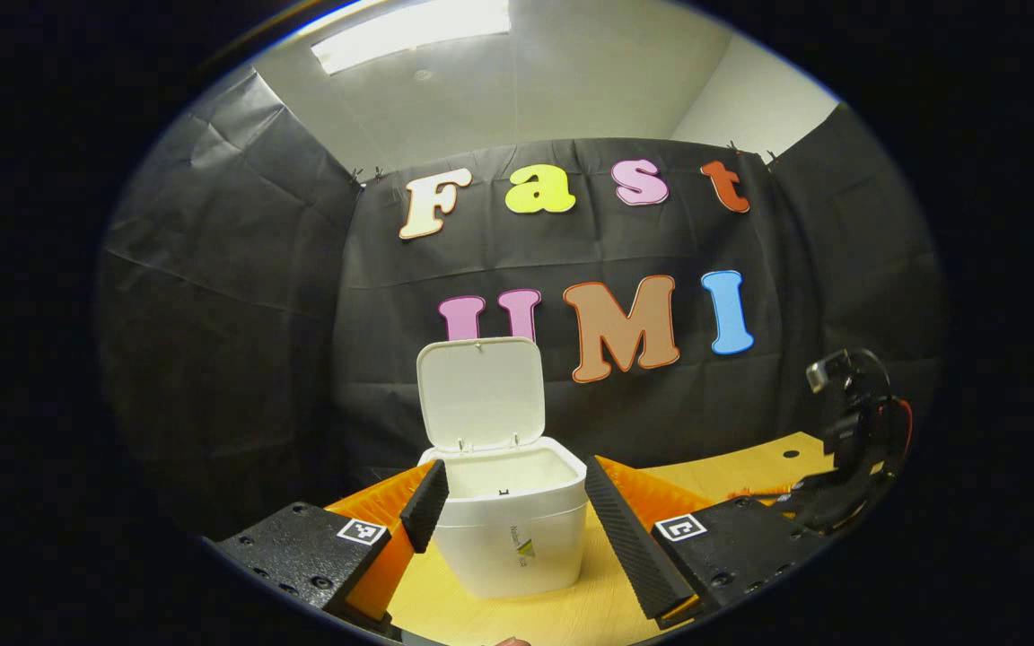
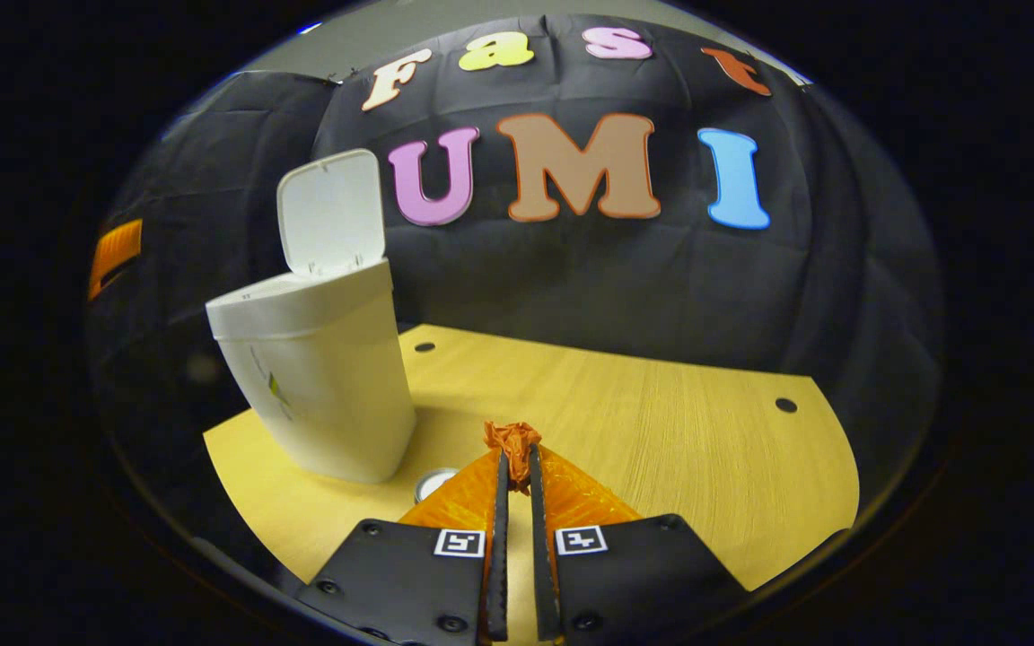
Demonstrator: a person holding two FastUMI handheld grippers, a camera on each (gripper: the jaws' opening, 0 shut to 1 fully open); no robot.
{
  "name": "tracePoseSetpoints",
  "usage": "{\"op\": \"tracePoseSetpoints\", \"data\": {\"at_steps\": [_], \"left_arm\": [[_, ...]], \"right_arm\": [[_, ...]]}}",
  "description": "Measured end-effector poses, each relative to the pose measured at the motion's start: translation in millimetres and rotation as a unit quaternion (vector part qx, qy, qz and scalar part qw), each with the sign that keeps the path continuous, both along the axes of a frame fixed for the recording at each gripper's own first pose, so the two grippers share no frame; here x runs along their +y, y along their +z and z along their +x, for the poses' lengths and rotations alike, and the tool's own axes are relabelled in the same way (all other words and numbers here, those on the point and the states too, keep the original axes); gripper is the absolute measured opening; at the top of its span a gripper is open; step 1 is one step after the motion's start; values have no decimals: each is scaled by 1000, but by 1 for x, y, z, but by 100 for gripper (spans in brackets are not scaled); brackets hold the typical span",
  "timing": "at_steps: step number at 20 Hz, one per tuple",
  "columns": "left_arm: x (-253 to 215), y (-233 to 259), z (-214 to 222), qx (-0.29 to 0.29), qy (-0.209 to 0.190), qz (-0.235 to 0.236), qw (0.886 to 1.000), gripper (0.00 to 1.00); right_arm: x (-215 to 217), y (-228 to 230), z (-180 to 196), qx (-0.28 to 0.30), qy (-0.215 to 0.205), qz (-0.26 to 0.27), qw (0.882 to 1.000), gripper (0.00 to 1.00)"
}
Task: Press the lid of the desktop garbage bin to open it, pick up the crumpled paper on the desktop and throw it into the bin, then pick up the pop can on the desktop and drop it into the bin, and finally close the garbage bin lid.
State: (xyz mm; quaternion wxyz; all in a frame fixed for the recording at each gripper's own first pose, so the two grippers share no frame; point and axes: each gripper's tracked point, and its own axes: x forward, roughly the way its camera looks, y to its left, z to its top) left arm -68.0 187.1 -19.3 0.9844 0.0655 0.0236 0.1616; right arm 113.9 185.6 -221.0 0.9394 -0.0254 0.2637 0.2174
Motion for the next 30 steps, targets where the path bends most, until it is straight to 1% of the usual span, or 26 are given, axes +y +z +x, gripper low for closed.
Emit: {"op": "tracePoseSetpoints", "data": {"at_steps": [4,5,6,7,8,10,11,12,13,18,19,20,24,26,29,30], "left_arm": [[17,-2,-5,-1,12,-6,1000,93],[21,-3,-6,-1,16,-8,1000,92],[26,-5,-9,0,20,-10,1000,93],[31,-6,-11,1,25,-11,1000,92],[37,-8,-13,2,30,-12,999,95],[51,-10,-19,4,42,-13,999,95],[58,-11,-23,5,50,-13,999,93],[65,-13,-27,7,57,-14,998,95],[72,-13,-30,8,64,-13,998,93],[102,-17,-43,14,95,-12,995,93],[106,-19,-44,15,98,-13,995,95],[108,-21,-45,17,100,-14,995,92],[116,-25,-47,21,105,-13,994,92],[118,-25,-49,18,106,-17,994,92],[118,-25,-47,17,105,-17,994,93],[116,-23,-44,15,102,-16,995,92]], "right_arm": [[39,56,16,-50,23,30,998,14],[51,68,20,-60,31,37,997,16],[63,79,22,-71,40,43,996,14],[75,88,26,-81,48,48,994,14],[88,96,30,-89,59,52,993,14],[116,108,36,-102,79,56,990,14],[130,112,41,-108,88,58,989,14],[141,116,44,-112,97,60,987,14],[156,119,47,-112,105,64,986,14],[211,106,52,-94,134,69,984,14],[218,102,52,-89,138,69,984,14],[225,98,53,-84,141,66,984,14],[242,85,53,-68,155,62,984,14],[249,84,46,-61,164,70,982,22],[247,94,45,-72,160,75,982,97],[242,99,43,-81,155,75,982,98]]}}
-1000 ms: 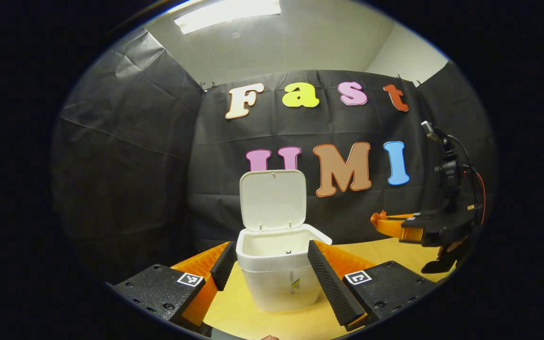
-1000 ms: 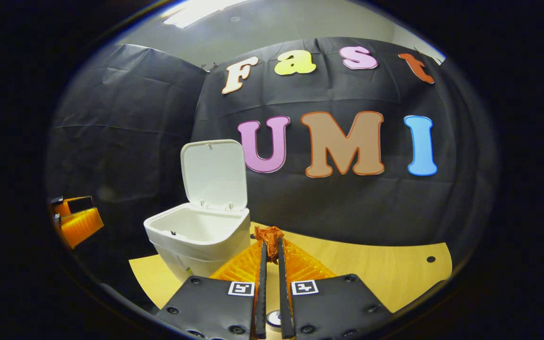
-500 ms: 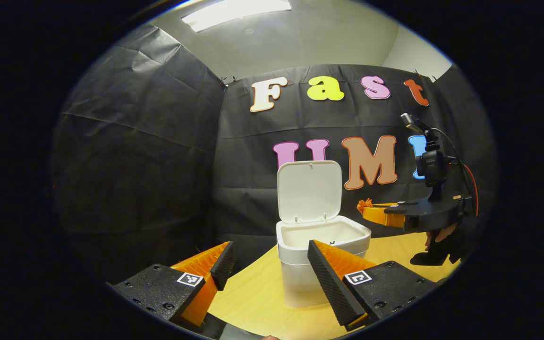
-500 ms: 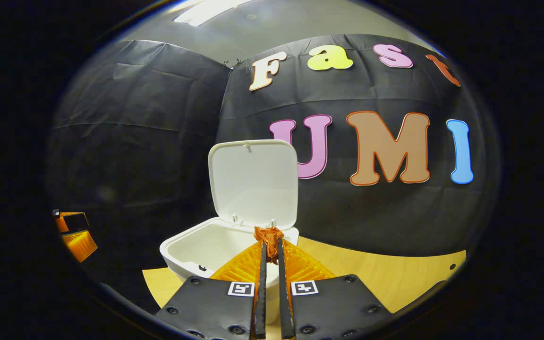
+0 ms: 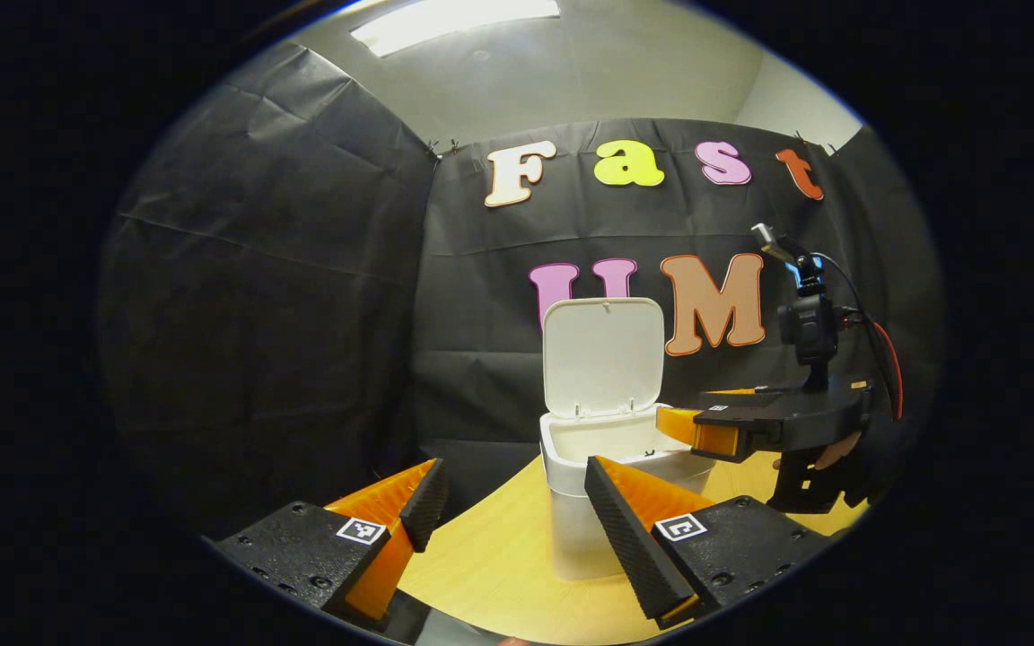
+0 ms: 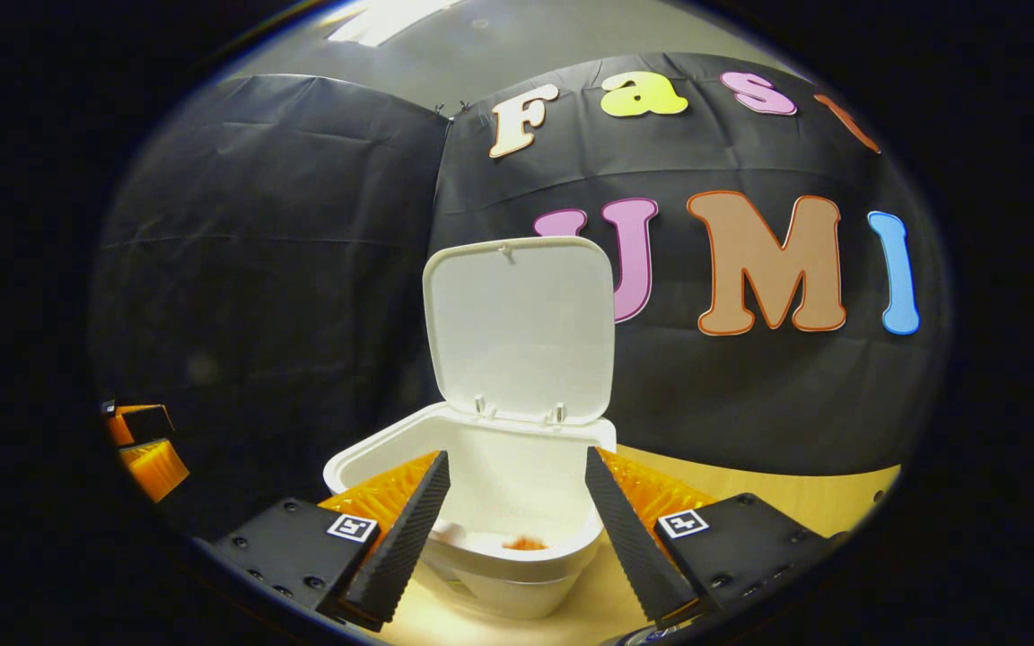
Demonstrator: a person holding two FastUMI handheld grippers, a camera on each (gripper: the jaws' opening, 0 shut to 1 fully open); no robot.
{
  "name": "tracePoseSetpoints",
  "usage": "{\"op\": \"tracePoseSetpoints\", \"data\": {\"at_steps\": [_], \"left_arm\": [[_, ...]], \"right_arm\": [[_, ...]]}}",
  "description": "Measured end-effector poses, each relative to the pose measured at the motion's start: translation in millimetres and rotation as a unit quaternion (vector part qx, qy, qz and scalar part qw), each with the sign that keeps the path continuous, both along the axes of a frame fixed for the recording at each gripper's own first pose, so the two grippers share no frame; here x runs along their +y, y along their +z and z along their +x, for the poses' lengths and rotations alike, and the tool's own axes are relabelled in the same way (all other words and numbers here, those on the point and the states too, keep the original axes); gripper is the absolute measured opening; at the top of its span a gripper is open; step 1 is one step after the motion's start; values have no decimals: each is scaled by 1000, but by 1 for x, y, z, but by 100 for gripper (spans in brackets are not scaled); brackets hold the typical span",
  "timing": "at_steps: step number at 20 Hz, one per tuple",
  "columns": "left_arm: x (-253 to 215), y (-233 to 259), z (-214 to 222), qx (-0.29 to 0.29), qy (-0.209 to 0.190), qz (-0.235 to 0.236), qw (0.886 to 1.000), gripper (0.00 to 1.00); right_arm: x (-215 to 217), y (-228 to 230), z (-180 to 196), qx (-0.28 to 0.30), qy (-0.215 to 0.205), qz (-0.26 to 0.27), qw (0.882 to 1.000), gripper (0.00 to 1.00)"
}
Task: Press the lid of the desktop garbage bin to open it, pick up the crumpled paper on the desktop and throw it into the bin, then pick up the pop can on the desktop and drop it into the bin, and finally close the garbage bin lid.
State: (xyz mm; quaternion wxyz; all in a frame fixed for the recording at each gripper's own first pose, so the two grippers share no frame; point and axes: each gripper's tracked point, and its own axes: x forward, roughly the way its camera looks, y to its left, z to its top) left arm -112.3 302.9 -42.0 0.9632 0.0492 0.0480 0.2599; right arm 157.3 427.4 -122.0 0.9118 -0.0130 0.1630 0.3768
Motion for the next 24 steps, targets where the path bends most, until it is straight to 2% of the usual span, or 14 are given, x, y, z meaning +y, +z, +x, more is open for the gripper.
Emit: {"op": "tracePoseSetpoints", "data": {"at_steps": [4,5,8,11,13,15,18,20,22,24], "left_arm": [[-19,6,17,-11,-26,5,1000,92],[-26,8,24,-14,-34,7,999,95],[-46,10,38,-17,-60,6,998,95],[-68,12,54,-19,-86,5,996,92],[-84,13,65,-22,-108,2,994,96],[-99,14,76,-24,-127,-1,992,93],[-125,18,92,-30,-156,0,987,96],[-139,18,102,-31,-173,-2,984,92],[-155,17,111,-31,-189,-6,981,96],[-171,15,118,-30,-206,-11,978,93]], "right_arm": [[-34,27,-2,-37,-27,10,999,97],[-44,32,-3,-41,-32,13,999,97],[-79,46,-11,-51,-60,24,997,97],[-117,59,-3,-65,-94,23,993,97],[-148,62,-1,-69,-118,18,990,96],[-177,64,0,-68,-142,15,987,96],[-219,66,0,-70,-178,8,982,96],[-244,68,-1,-71,-198,2,978,97],[-268,67,-2,-70,-217,-4,974,97],[-291,66,-6,-68,-235,-9,970,97]]}}
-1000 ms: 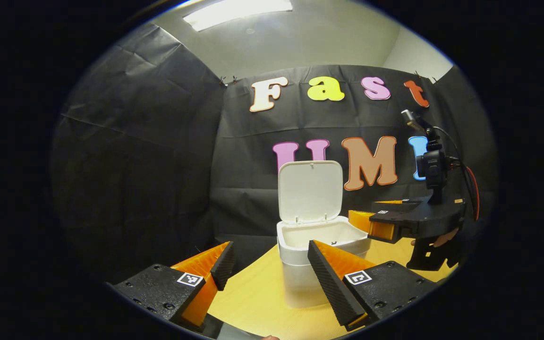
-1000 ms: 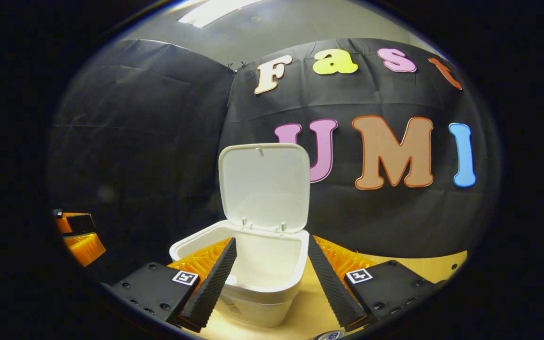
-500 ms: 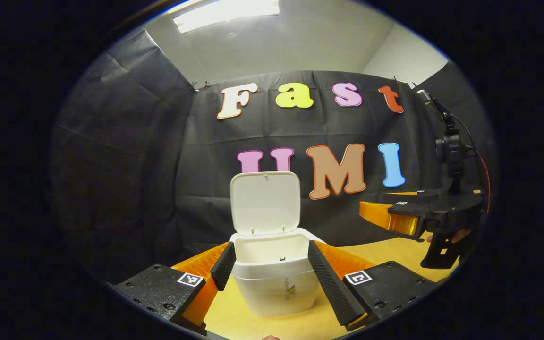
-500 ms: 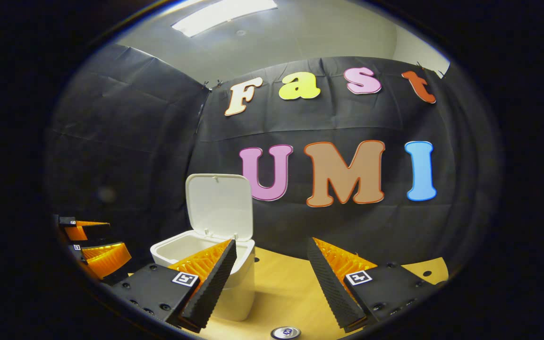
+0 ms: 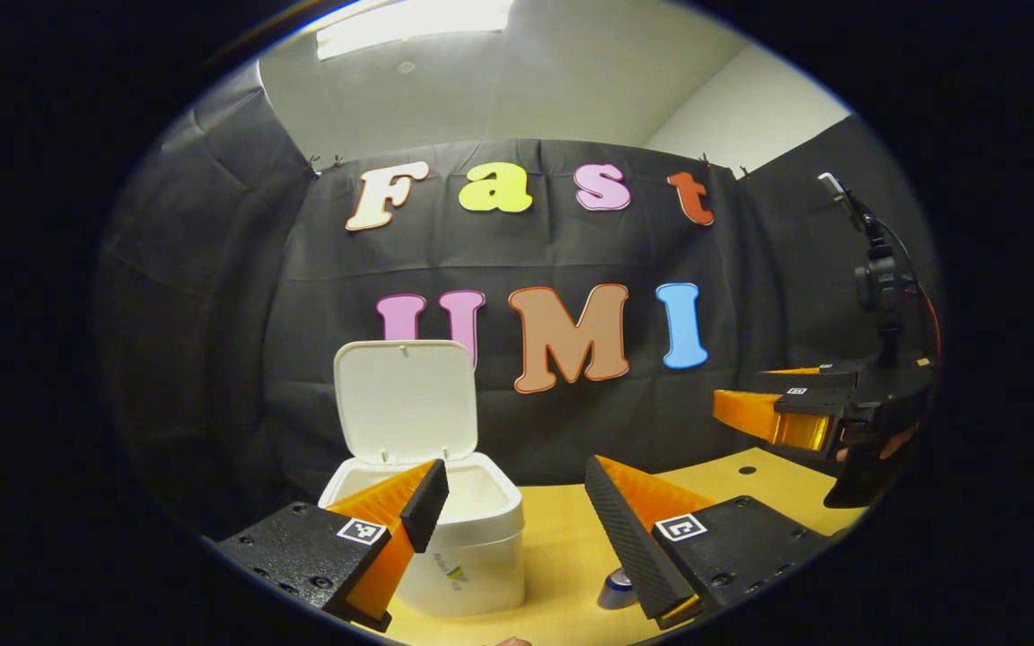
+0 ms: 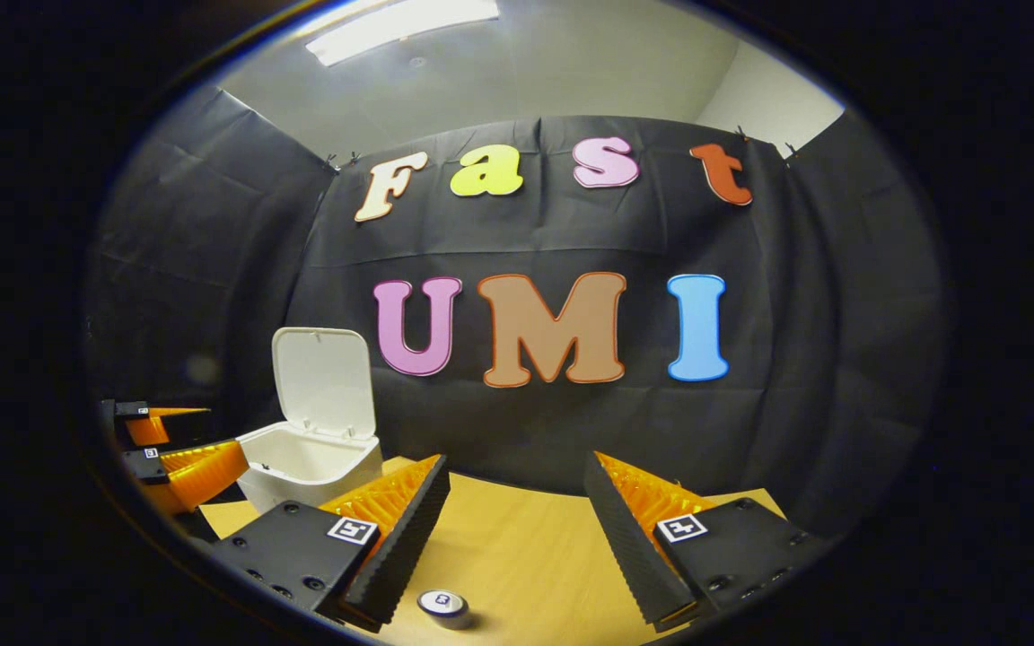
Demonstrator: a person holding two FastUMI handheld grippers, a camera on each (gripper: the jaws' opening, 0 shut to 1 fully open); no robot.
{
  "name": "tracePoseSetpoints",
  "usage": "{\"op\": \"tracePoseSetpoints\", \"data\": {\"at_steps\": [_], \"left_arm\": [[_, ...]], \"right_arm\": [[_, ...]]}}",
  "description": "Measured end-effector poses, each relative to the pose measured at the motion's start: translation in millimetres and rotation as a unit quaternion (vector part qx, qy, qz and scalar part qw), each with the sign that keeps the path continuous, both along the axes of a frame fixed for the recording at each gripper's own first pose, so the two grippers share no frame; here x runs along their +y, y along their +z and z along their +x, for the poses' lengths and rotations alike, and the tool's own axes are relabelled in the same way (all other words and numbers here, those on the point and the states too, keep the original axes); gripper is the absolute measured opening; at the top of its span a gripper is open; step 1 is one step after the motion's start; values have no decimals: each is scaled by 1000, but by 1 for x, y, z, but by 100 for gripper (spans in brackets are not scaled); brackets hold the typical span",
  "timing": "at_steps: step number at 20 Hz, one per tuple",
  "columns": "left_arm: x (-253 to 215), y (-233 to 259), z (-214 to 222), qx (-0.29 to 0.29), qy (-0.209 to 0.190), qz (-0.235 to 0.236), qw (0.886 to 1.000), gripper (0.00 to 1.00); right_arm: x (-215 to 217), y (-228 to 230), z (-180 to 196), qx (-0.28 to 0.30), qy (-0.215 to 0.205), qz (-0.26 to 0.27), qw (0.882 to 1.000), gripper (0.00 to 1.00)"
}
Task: Press the lid of the desktop garbage bin to open it, pick up the crumpled paper on the desktop and throw it into the bin, then pick up the pop can on the desktop and drop it into the bin, and finally close the garbage bin lid.
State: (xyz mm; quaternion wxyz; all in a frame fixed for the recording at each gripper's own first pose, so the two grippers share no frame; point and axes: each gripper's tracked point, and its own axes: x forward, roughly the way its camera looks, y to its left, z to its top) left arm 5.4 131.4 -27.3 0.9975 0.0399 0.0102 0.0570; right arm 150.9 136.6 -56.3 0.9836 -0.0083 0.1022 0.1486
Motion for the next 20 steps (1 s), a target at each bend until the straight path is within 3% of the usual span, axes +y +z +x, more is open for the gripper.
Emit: {"op": "tracePoseSetpoints", "data": {"at_steps": [9,20], "left_arm": [[-57,-33,31,37,-63,-9,997,96],[-95,-136,50,151,-94,-34,983,93]], "right_arm": [[-90,-12,-26,20,-80,-14,996,97],[-165,-31,-65,53,-153,-27,986,96]]}}
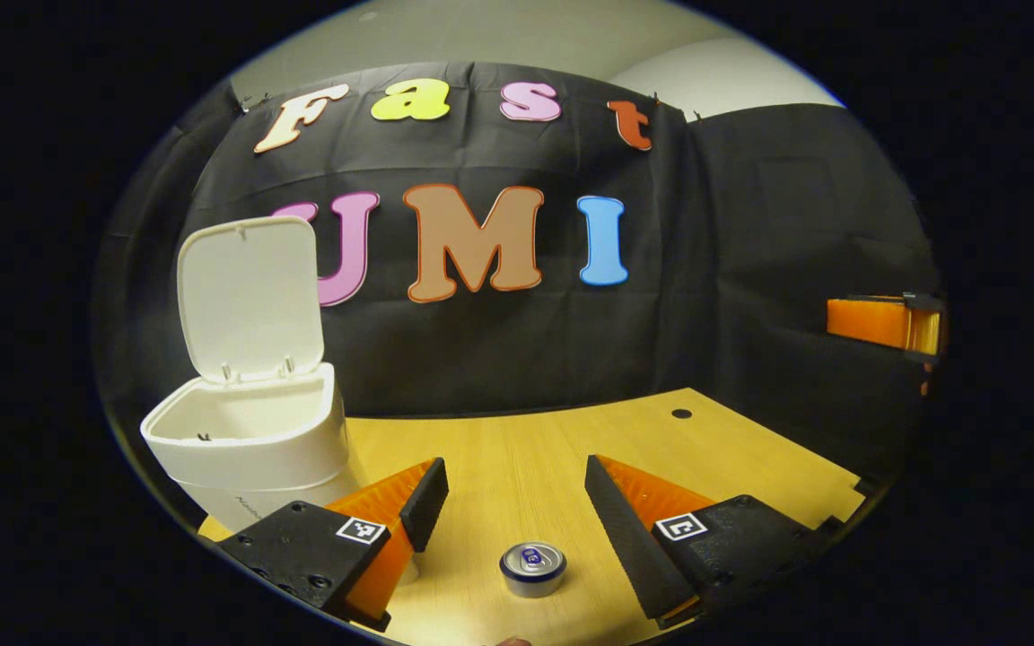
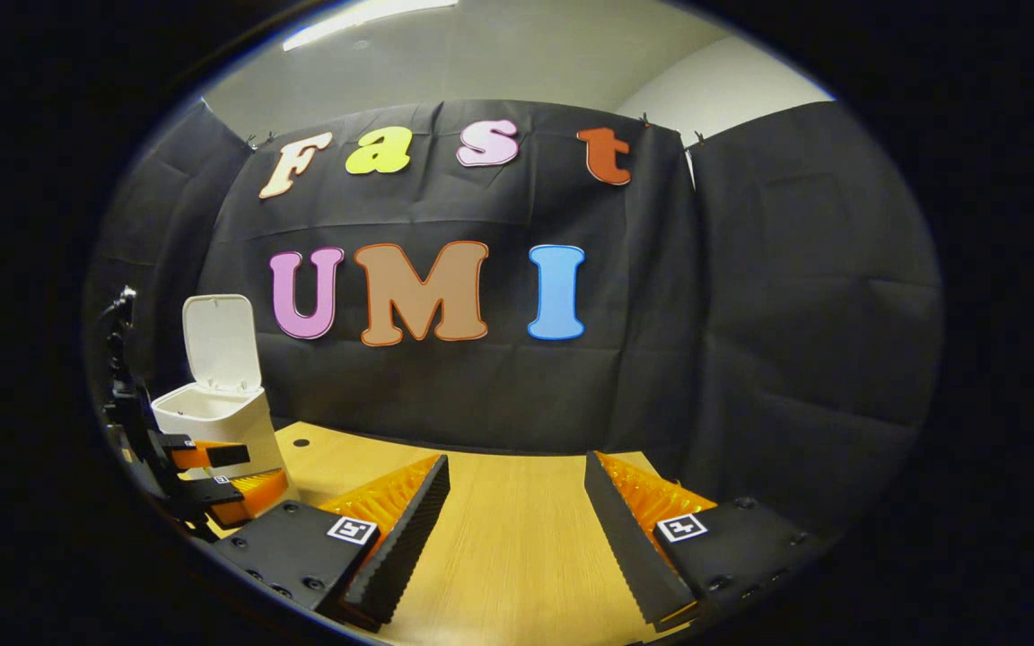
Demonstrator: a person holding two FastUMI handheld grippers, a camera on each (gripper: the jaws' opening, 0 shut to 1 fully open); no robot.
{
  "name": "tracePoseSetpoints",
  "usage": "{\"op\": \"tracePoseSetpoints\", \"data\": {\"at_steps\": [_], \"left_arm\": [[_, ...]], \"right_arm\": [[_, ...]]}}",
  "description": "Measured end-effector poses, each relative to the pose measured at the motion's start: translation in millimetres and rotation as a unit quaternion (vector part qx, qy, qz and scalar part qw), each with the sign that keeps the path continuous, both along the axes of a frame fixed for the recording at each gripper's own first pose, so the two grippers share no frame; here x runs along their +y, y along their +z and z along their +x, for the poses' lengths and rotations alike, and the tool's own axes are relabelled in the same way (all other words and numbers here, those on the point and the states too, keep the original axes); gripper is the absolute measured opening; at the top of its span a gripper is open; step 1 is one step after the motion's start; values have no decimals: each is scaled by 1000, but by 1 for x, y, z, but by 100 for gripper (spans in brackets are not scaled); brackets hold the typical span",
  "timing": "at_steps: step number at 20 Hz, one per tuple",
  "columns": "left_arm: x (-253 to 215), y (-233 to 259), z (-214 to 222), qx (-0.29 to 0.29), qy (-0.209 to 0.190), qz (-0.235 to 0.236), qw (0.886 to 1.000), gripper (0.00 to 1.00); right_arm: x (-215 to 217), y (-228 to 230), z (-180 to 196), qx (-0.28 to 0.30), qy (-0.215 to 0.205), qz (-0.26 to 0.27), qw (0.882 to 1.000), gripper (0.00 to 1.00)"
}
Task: Press the lid of the desktop garbage bin to open it, pick up the crumpled paper on the desktop and throw it into the bin, then pick up the pop can on the desktop and drop it into the bin, and finally close the garbage bin lid.
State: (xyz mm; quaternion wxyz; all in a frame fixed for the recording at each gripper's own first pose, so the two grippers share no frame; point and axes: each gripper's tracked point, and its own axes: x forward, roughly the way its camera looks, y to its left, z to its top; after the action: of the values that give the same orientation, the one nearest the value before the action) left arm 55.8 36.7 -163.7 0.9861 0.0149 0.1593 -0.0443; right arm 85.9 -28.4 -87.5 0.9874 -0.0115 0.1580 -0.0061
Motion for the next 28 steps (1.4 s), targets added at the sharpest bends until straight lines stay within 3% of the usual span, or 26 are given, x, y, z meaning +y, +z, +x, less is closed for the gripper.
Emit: {"op": "tracePoseSetpoints", "data": {"at_steps": [12,22,24,25,28], "left_arm": [[-5,-126,2,126,5,10,992,93],[-11,-198,2,199,-4,30,980,95],[-11,-202,3,204,-3,33,978,93],[-15,-202,7,202,-13,32,979,81],[-18,-190,9,188,-29,54,980,78]], "right_arm": [[-32,-22,-23,37,-38,-18,998,97],[-50,-25,-36,52,-59,-49,996,97],[-54,-24,-39,52,-63,-54,995,97],[-54,-23,-39,52,-65,-55,995,97],[-54,-24,-40,53,-67,-53,995,97]]}}
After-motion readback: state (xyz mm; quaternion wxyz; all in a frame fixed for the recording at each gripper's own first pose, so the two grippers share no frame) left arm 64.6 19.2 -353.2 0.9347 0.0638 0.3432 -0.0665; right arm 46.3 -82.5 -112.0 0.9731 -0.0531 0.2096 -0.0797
